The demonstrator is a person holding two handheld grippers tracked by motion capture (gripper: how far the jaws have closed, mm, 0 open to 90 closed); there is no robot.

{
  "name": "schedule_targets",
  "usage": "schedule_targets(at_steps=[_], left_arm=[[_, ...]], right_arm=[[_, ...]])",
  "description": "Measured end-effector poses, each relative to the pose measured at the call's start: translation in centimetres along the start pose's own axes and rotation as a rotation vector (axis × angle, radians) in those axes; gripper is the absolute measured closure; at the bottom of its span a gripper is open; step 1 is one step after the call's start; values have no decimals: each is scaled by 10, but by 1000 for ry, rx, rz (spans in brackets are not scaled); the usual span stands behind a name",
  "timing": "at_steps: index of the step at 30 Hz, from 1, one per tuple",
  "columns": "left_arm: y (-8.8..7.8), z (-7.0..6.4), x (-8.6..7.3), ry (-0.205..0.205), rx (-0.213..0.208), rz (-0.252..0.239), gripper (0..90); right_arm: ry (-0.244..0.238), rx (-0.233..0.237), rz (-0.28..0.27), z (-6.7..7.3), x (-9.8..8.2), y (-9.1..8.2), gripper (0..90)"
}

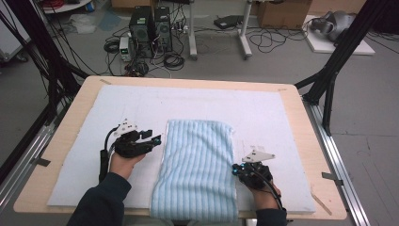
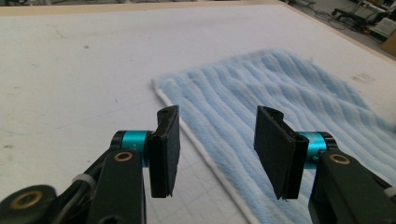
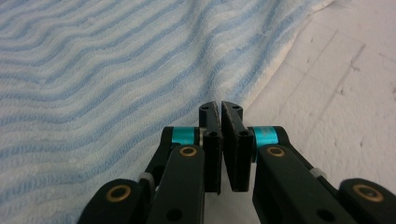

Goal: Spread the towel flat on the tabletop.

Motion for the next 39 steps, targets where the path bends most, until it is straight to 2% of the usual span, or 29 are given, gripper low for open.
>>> schedule_targets(at_steps=[2, 5, 7, 9, 11, 12, 16, 18, 20, 25, 29, 32, 35, 36, 38, 39], left_arm=[[3, -2, 7, 8, -12, -18, 509], [10, -3, 12, 15, -24, -10, 490], [14, -5, 13, 23, -24, -3, 474], [17, -7, 13, 31, -38, 1, 462], [22, -7, 12, 61, -47, 1, 462], [24, -7, 11, 62, -49, 6, 464], [34, -3, 14, 40, -46, 22, 466], [37, -4, 22, 42, -52, 8, 464], [43, -4, 23, 57, -50, 38, 463], [63, 4, 10, 39, -7, 101, 448], [75, 7, -2, 72, 25, 134, 482], [83, 14, -14, 68, 55, 183, 500], [89, 14, -23, 67, 72, 203, 530], [91, 12, -26, 81, 68, 214, 550], [93, 8, -28, 142, 88, 218, 559], [93, 7, -28, 151, 94, 215, 572]], right_arm=[[-18, 7, 12, 1, 0, -4, 837], [-15, 10, -23, -4, 8, -5, 689], [22, -34, -78, -15, 20, -4, 542], [51, -64, -114, -27, 29, -2, 468], [73, -83, -130, -37, 37, 1, 422], [68, -92, -138, -43, 40, 2, 400], [75, -112, -143, -55, 52, 3, 368], [71, -115, -139, -58, 56, 3, 362], [67, -111, -142, -59, 59, 3, 356], [60, -109, -124, -66, 66, 10, 321], [47, -147, -77, -76, 70, 22, 313], [46, -156, -36, -85, 72, 35, 347], [39, -136, 7, -89, 72, 53, 392], [45, -127, 19, -89, 72, 59, 399], [40, -115, 50, -89, 71, 71, 402], [46, -104, 52, -88, 71, 77, 403]])
Point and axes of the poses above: each handheld gripper's, and its own axes: y roughly forward along the jaws, x roughly out of its top, z roughly to its left, the point moved 7 cm from there along y, roughly forward along the jaws, and after that the axes turned 10 degrees about -z, right-handed, at the moved point
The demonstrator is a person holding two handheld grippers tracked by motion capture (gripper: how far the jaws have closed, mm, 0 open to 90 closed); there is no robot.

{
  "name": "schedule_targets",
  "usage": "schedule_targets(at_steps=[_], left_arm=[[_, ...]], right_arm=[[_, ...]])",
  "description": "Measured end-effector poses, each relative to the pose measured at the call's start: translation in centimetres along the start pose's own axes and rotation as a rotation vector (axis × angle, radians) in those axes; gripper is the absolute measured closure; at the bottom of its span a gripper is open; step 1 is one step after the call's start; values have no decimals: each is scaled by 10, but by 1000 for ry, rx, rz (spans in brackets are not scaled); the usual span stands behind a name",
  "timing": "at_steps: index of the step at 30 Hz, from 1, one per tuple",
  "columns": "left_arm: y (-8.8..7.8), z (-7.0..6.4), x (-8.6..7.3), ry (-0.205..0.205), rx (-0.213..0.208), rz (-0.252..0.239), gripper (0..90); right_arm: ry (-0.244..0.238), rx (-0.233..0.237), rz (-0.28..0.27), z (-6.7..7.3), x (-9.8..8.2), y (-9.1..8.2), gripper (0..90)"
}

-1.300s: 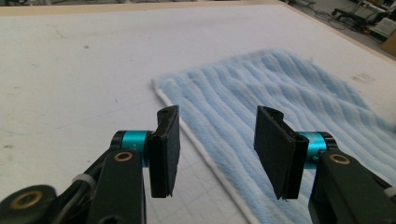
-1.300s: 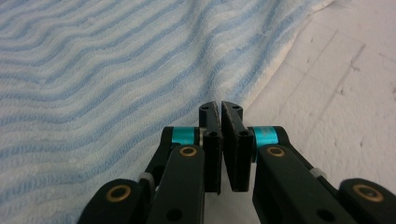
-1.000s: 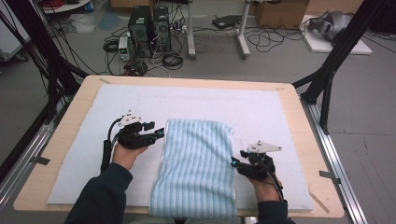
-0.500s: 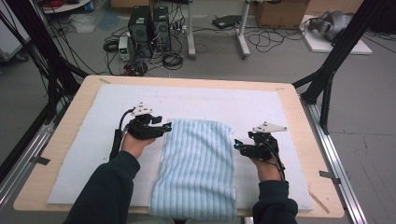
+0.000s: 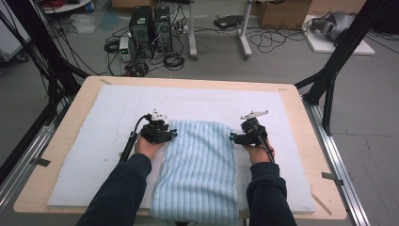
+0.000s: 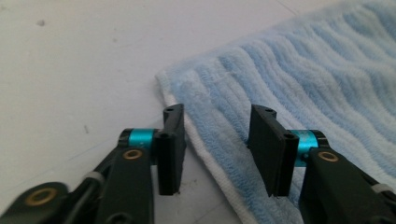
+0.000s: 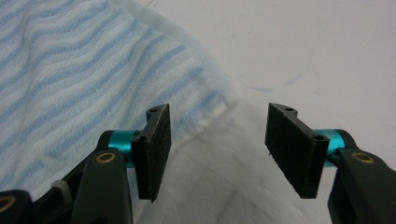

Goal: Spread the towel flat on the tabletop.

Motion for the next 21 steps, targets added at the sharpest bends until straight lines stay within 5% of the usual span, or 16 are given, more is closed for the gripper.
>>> schedule_targets(at_steps=[4, 6, 9, 12, 15, 21], left_arm=[[0, -1, 0, 16, -12, -4, 810], [1, 0, 1, -2, -25, -5, 858], [1, 9, 4, -35, -7, -7, 870], [-1, 22, 10, -112, 12, -53, 870], [-1, 33, 9, -171, 21, -65, 870], [-7, 43, 21, -194, 54, -152, 871]], right_arm=[[-26, 26, 29, 7, -1, 16, 461], [-11, 33, 28, 8, 0, 17, 529], [-10, 77, 48, 10, 3, 16, 842], [-55, 52, 48, 7, 10, 20, 864], [-50, 37, 12, 0, 23, 24, 866], [-78, -9, -24, -6, 55, 32, 865]])
Point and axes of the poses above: each handheld gripper's, and its own axes: y roughly forward along the jaws, x roughly out of its top, z roughly to its left, the point moved 7 cm from there along y, roughly forward along the jaws, and after that the axes turned 10 degrees about -z, right-handed, at the moved point
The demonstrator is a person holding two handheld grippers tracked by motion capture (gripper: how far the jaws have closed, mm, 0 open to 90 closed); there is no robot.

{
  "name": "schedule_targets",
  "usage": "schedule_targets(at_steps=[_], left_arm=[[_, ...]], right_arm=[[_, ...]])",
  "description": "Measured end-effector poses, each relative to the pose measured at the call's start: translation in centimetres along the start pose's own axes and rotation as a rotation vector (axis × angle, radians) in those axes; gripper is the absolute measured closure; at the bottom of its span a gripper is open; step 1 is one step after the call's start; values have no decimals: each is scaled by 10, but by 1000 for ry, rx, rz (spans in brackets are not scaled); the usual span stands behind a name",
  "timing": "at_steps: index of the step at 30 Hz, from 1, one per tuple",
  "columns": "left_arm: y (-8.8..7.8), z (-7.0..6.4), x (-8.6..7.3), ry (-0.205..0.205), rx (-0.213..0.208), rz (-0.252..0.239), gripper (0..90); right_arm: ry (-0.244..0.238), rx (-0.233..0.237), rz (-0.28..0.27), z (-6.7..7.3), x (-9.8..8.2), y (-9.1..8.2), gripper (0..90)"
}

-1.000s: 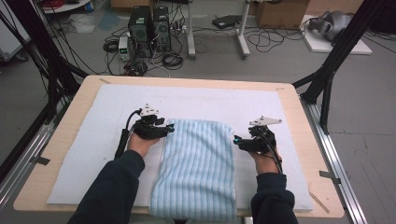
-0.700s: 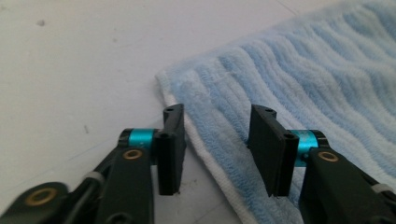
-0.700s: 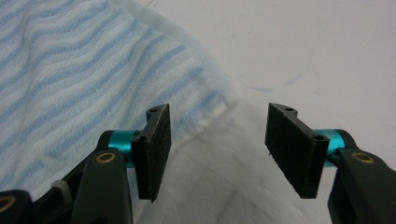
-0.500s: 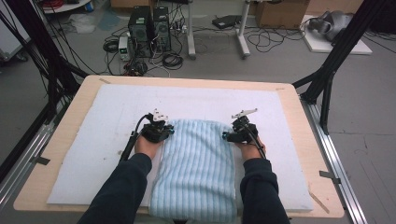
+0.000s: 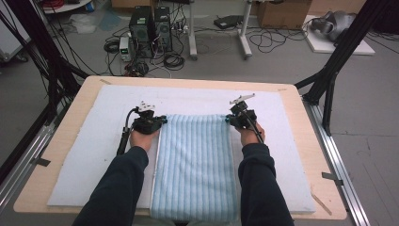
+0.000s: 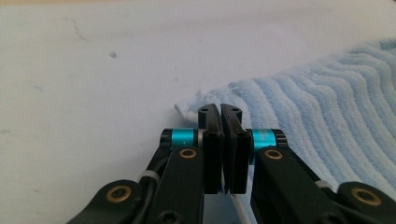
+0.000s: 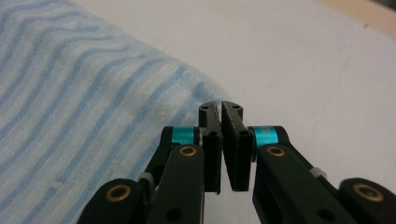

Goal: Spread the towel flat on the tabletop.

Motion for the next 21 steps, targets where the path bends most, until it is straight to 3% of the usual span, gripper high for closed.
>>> schedule_targets(at_steps=[3, 6, 8, 13, 15, 16, 18, 21], left_arm=[[0, 1, -3, 0, 1, 20, 870], [3, 1, -11, -7, 3, 70, 843], [3, 3, -9, -25, 27, 58, 674], [-8, 8, 8, -41, 44, 1, 562], [-13, 5, 22, -11, 33, -7, 518], [-16, 3, 32, -2, 26, -49, 517], [-16, 3, 44, 25, 26, -31, 519], [-9, 8, 55, 7, 23, -17, 505]], right_arm=[[-1, -24, -12, -1, 8, 4, 865], [-27, -43, 48, 1, 0, 11, 863], [-26, -43, 61, 0, -6, 14, 831], [25, -49, 47, -6, -9, 11, 631], [38, -45, 20, -6, -6, 8, 592], [37, -38, 7, -5, -4, 7, 583], [29, -26, -5, -3, -1, 5, 579], [18, -6, -17, 1, 0, 1, 572]])
Point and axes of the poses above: each handheld gripper's, and its own axes: y roughly forward along the jaws, x roughly out of its top, z roughly to its left, the point moved 7 cm from there along y, roughly forward along the jaws, and after that the axes turned 10 degrees about -z, right-handed, at the moved point
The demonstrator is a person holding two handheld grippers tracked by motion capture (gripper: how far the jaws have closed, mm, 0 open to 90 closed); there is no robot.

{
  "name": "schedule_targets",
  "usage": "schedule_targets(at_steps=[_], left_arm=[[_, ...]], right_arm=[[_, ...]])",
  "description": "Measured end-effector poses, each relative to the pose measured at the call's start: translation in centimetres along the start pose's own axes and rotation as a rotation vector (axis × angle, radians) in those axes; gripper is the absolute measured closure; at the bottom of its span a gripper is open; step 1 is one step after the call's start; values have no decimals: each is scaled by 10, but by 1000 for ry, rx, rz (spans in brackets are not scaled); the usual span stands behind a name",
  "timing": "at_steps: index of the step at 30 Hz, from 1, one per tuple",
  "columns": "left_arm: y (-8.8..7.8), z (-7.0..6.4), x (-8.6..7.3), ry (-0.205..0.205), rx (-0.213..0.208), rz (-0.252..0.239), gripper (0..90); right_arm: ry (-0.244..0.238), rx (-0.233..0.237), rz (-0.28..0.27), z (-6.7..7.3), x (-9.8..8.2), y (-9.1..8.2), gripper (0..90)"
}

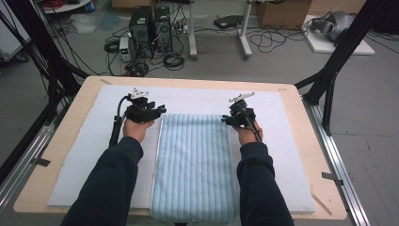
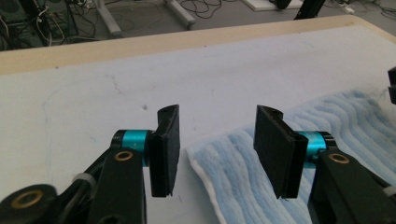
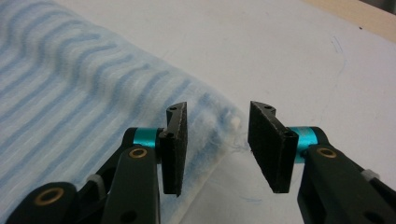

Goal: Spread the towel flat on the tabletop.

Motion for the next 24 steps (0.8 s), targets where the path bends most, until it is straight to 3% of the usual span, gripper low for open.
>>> schedule_targets(at_steps=[6, 11, 19, 24], left_arm=[[27, 14, -2, -28, 11, 60, 538], [42, 11, -21, -15, -3, 109, 588], [61, -1, -50, 55, -10, 226, 615], [60, -5, -56, 137, 4, 212, 618]], right_arm=[[4, 1, -42, -2, -3, -16, 557], [28, -7, -50, -12, -11, -27, 551], [36, -8, -50, -16, -20, -30, 543], [48, -10, -48, -17, -21, -26, 531]])
Point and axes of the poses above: each handheld gripper's, and its own axes: y roughly forward along the jaws, x roughly out of its top, z roughly to its left, the point moved 7 cm from there along y, roughly forward along the jaws, and after that the axes turned 10 degrees about -z, right-handed, at the moved point
